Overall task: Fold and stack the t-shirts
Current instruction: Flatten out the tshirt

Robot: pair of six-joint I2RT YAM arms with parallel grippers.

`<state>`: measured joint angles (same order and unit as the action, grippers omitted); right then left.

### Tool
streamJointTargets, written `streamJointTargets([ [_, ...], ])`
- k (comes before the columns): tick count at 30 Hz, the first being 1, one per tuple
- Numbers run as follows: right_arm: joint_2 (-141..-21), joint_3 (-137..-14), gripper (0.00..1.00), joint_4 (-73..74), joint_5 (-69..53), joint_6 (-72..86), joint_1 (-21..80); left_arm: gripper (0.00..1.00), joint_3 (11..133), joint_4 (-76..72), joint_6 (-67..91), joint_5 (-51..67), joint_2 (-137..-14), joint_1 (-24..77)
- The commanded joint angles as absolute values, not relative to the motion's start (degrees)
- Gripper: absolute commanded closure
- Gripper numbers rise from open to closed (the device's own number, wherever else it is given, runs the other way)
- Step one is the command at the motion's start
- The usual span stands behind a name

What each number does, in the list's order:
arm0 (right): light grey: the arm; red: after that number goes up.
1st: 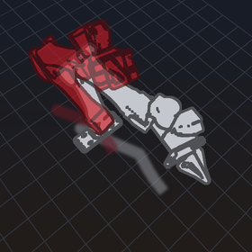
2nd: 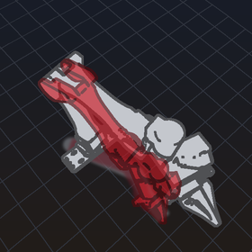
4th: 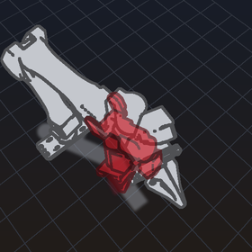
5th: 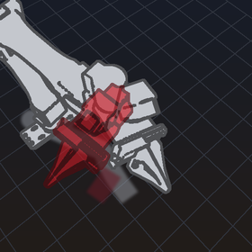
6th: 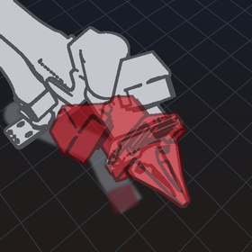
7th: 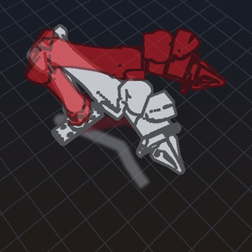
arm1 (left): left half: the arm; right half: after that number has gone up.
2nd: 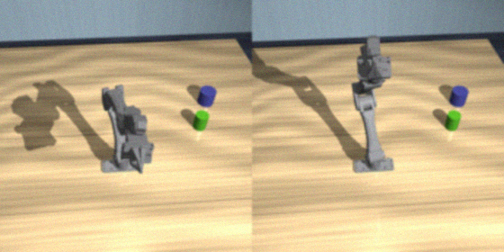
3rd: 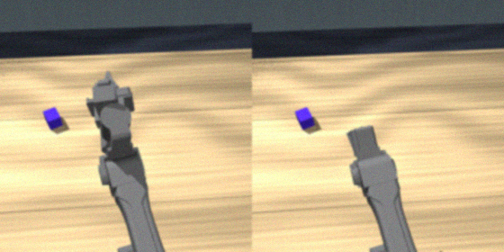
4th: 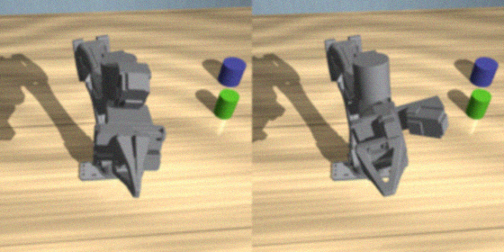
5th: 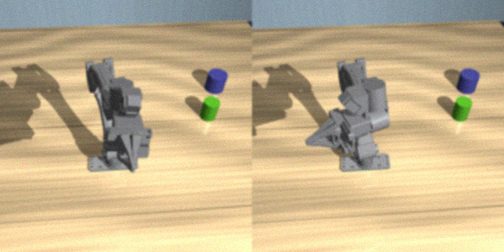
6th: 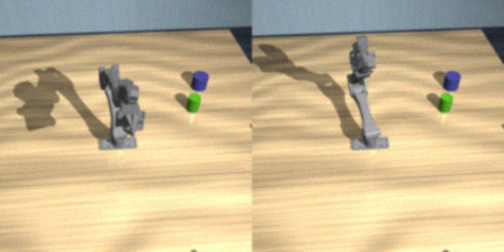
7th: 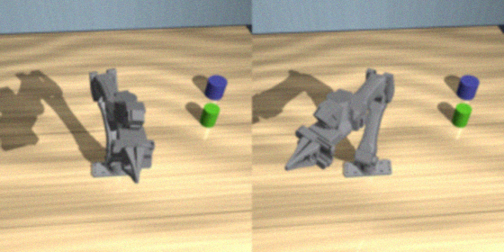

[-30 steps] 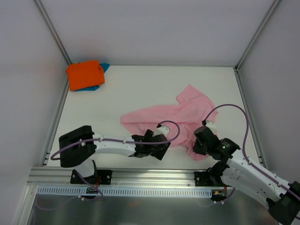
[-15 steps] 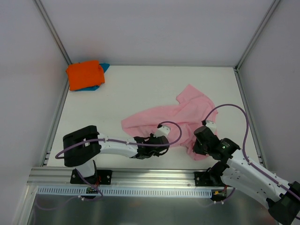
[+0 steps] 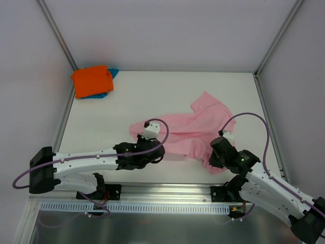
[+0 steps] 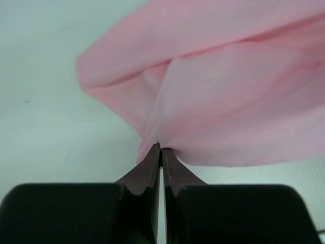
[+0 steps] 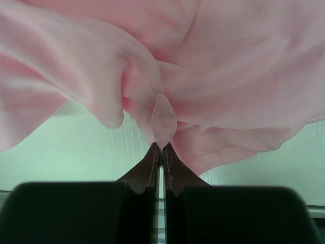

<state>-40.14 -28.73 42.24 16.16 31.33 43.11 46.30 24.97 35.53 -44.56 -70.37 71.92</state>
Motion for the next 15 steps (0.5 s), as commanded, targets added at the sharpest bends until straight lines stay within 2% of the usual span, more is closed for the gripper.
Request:
streamJointTargets([
  [1, -40.52, -29.71, 0.99, 40.52, 16.88, 31.11, 43.42, 1.00, 48.78, 34.36, 34.64, -55.80, -68.73, 69.70],
  [8, -39.12, -29.71, 1.00, 41.66, 17.22, 30.94, 43.51, 1.00, 52.12, 34.90, 28.58, -59.94, -70.22, 60.66],
  [15, -37.00, -29.53, 0.99, 44.47, 18.46, 30.76, 43.51, 1.00, 52.12, 26.38, 16.80, -62.05, -66.20, 52.84],
])
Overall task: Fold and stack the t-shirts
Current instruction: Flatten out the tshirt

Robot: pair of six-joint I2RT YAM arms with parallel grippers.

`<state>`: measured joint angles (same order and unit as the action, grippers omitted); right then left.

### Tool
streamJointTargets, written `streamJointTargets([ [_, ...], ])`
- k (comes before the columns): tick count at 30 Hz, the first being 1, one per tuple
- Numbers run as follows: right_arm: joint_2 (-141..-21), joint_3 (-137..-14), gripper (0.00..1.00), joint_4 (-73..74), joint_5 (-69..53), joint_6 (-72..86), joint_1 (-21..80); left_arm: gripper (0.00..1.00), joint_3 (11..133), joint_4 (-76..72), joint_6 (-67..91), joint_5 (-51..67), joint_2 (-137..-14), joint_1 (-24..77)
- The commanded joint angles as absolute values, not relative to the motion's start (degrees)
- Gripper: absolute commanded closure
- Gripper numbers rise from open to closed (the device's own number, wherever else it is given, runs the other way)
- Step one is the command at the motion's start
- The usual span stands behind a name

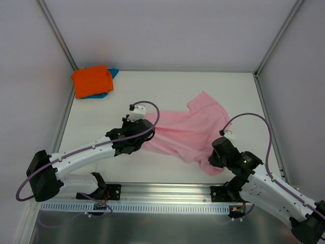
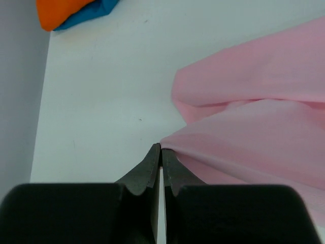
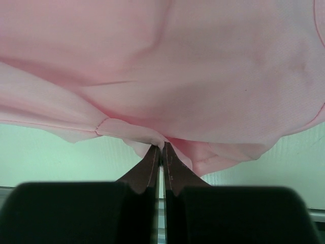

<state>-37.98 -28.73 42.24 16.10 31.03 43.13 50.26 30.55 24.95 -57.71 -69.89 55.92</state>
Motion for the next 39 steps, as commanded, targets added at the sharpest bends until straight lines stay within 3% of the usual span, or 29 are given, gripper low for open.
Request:
streamJointTargets([
  [1, -37.00, -29.44, 1.00, 44.30, 18.28, 30.85, 43.42, 1.00, 52.12, 24.71, 14.79, -61.62, -65.40, 52.30],
  [2, -36.91, -29.27, 1.00, 43.95, 18.19, 30.94, 43.42, 1.00, 52.12, 22.09, 11.55, -60.65, -64.78, 51.86],
  [4, -37.35, -28.92, 1.00, 43.42, 17.84, 31.11, 43.42, 0.62, 52.56, 21.27, 9.85, -58.81, -63.72, 51.24],
  [5, -37.53, -28.83, 1.00, 43.07, 17.67, 31.11, 43.42, 0.39, 53.08, 21.53, 9.84, -57.93, -63.81, 51.24],
  [6, -37.70, -28.83, 0.99, 42.54, 17.67, 31.20, 43.50, 0.10, 53.17, 22.49, 10.19, -57.40, -64.42, 51.24],
  [7, -38.14, -28.74, 0.99, 42.28, 17.40, 31.20, 43.51, 0.01, 53.17, 23.20, 10.63, -57.13, -65.03, 51.15],
  [14, -39.29, -29.36, 1.00, 42.01, 17.49, 30.41, 43.42, 0.01, 53.27, 29.97, 25.91, -48.01, -69.70, 51.42],
  [21, -39.55, -29.36, 0.99, 41.66, 17.84, 30.06, 43.50, 0.01, 40.00, 15.75, 31.45, -30.60, -64.25, 52.12],
  [39, -39.02, -29.79, 0.99, 43.07, 17.67, 29.71, 43.42, 0.03, 25.58, -7.03, 32.52, -32.52, -67.41, 52.03],
])
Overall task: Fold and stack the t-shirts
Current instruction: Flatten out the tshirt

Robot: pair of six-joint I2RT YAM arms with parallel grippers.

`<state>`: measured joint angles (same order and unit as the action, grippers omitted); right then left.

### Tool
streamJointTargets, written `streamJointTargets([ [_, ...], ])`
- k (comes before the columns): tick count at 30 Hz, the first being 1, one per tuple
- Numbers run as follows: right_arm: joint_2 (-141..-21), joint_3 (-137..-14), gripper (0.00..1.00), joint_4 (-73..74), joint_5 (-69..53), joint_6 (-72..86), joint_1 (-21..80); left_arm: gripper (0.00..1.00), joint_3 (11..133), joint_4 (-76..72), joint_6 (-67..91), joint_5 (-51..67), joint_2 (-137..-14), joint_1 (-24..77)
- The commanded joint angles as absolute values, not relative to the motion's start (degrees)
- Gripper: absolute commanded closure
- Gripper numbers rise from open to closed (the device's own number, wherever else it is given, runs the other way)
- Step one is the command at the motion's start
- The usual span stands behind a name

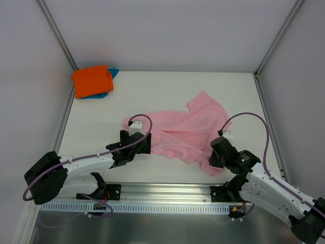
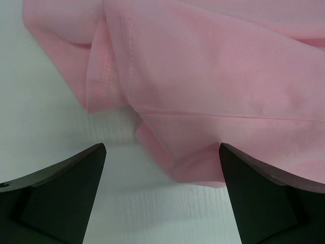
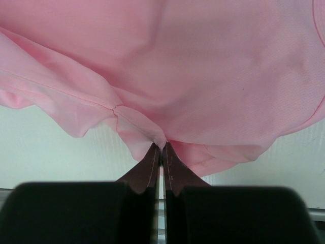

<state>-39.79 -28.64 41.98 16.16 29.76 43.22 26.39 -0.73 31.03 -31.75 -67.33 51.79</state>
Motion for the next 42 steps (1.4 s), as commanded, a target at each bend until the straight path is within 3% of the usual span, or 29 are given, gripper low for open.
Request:
streamJointTargets([
  [1, -39.11, -29.79, 0.99, 43.24, 17.75, 29.71, 43.42, 0.04, 25.14, -7.73, 32.43, -32.78, -66.98, 52.03],
  [15, -39.11, -29.62, 0.99, 43.59, 17.23, 30.06, 43.51, 0.06, 19.16, -19.24, 30.76, -36.30, -63.55, 52.03],
  [19, -38.94, -29.44, 1.00, 43.86, 17.23, 30.23, 43.42, 0.12, 19.33, -22.32, 29.97, -35.86, -64.60, 51.94],
  [22, -38.76, -29.53, 1.00, 44.03, 17.14, 30.15, 43.50, 0.20, 19.86, -23.03, 29.88, -35.51, -66.62, 51.77],
  [25, -38.58, -29.53, 1.00, 44.38, 17.23, 30.24, 43.50, 0.38, 20.83, -24.25, 30.14, -35.16, -68.55, 51.68],
  [26, -38.41, -29.53, 1.00, 44.56, 17.31, 30.32, 43.51, 0.56, 21.09, -24.43, 30.23, -35.24, -69.08, 51.68],
  [30, -37.88, -29.44, 0.99, 45.35, 17.49, 30.41, 43.51, 0.78, 22.32, -24.70, 30.24, -35.16, -72.06, 51.68],
  [35, -37.44, -29.09, 0.99, 45.70, 17.84, 30.32, 43.42, 0.87, 22.85, -25.57, 29.53, -36.29, -74.79, 51.68],
  [37, -37.53, -29.09, 0.99, 45.61, 17.75, 30.41, 43.42, 1.00, 23.64, -24.79, 29.09, -36.91, -75.15, 51.68],
  [42, -37.00, -30.84, 0.99, 47.01, 19.33, 30.15, 43.42, 1.00, 29.34, -12.26, 27.78, -38.93, -68.83, 52.03],
])
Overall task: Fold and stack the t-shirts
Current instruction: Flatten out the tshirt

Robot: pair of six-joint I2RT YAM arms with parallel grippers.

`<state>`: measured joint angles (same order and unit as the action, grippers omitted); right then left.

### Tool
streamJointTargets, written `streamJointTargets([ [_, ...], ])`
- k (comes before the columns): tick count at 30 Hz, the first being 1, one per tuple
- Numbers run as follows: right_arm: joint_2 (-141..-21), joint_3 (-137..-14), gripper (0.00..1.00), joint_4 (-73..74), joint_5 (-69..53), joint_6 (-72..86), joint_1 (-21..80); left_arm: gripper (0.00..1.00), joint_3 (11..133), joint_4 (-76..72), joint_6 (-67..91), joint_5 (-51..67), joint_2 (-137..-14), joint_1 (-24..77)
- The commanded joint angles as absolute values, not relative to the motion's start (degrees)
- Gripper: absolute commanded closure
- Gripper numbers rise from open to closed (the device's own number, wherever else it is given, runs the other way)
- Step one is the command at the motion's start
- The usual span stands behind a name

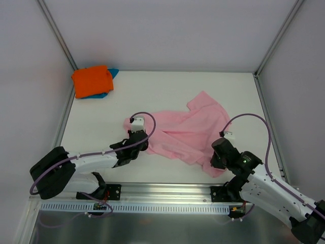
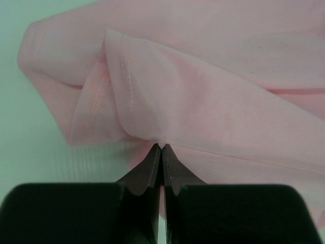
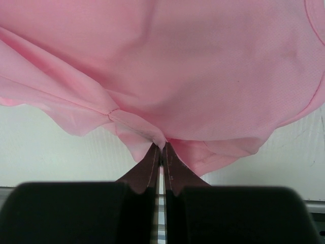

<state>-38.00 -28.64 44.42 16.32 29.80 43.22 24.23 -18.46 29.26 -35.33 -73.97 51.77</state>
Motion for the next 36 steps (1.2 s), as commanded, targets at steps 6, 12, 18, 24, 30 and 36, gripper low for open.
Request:
streamJointTargets([
  [6, -33.31, -37.52, 0.99, 50.97, 24.33, 28.66, 43.51, 1.00, 37.60, 3.58, 22.60, -40.34, -54.86, 52.12],
  [12, -29.80, -48.75, 0.99, 55.27, 30.04, 24.18, 43.50, 1.00, 43.32, 17.21, 20.22, -40.61, -43.17, 52.12],
  [18, -24.71, -61.32, 1.00, 59.67, 34.10, 19.52, 43.42, 1.00, 48.77, 27.85, 19.60, -39.55, -35.69, 52.12],
  [24, -17.85, -70.82, 0.99, 60.73, 35.16, 13.12, 43.51, 1.00, 55.10, 33.65, 15.30, -35.95, -27.96, 52.12],
  [30, -17.31, -80.06, 0.99, 63.10, 32.35, 6.96, 43.24, 1.00, 61.34, 36.55, 9.67, -32.70, -21.19, 52.12],
  [36, -18.01, -85.69, 0.99, 61.70, 23.12, 4.04, 40.88, 1.00, 68.02, 39.72, 9.14, -29.45, -18.81, 51.94],
])
